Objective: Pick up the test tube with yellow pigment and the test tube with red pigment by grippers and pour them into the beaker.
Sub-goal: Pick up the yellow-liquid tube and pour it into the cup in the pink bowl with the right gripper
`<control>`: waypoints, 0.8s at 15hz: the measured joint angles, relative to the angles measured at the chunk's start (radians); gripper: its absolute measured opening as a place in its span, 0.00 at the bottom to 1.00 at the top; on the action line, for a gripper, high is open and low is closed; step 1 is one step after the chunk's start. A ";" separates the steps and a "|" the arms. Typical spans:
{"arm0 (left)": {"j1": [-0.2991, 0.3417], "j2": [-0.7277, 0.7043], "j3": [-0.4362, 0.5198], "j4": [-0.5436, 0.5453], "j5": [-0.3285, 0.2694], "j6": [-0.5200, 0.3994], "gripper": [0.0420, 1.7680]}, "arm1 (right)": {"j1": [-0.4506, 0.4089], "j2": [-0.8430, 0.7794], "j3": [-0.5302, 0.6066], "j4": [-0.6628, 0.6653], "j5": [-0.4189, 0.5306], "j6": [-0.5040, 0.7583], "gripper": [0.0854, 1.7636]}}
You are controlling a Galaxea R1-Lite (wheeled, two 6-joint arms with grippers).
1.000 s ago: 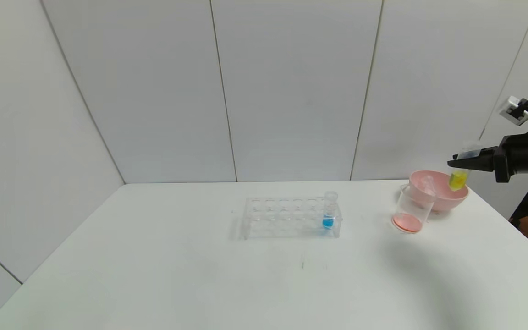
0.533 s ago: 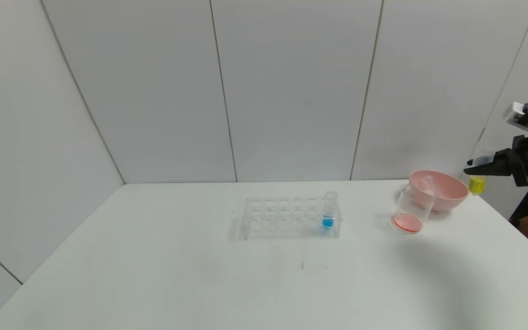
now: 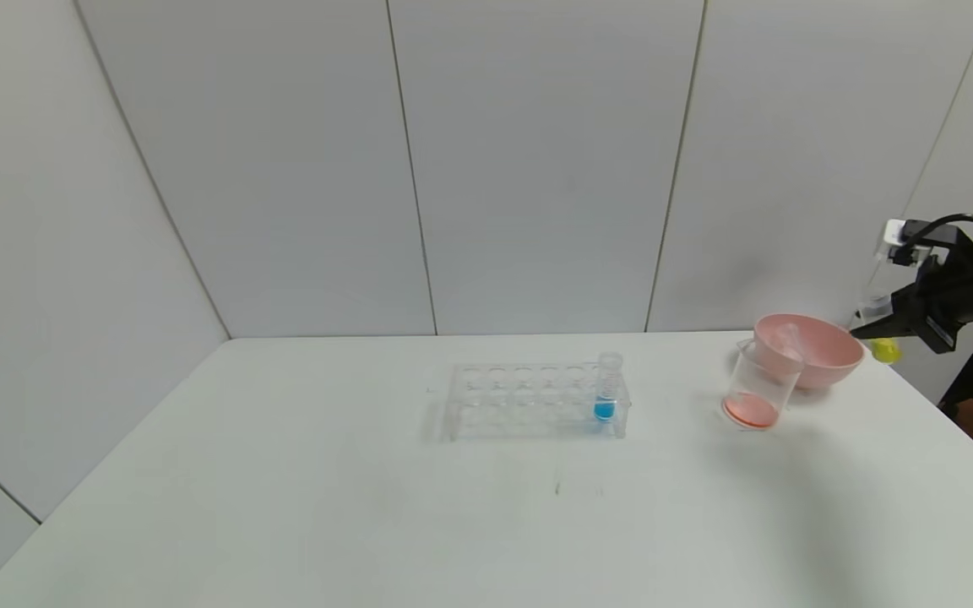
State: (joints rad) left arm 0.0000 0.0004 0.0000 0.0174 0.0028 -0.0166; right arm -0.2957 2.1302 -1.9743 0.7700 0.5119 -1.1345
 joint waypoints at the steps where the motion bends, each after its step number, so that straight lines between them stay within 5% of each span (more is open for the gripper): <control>1: 0.000 0.000 0.000 0.000 0.000 0.000 0.97 | 0.015 0.004 -0.009 0.014 -0.026 -0.014 0.26; 12: 0.000 0.000 0.000 0.003 0.000 0.000 0.97 | 0.142 0.015 -0.026 -0.017 -0.269 -0.027 0.26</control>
State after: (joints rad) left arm 0.0000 0.0004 0.0000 0.0209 0.0028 -0.0166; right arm -0.1538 2.1451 -2.0002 0.7528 0.2426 -1.1613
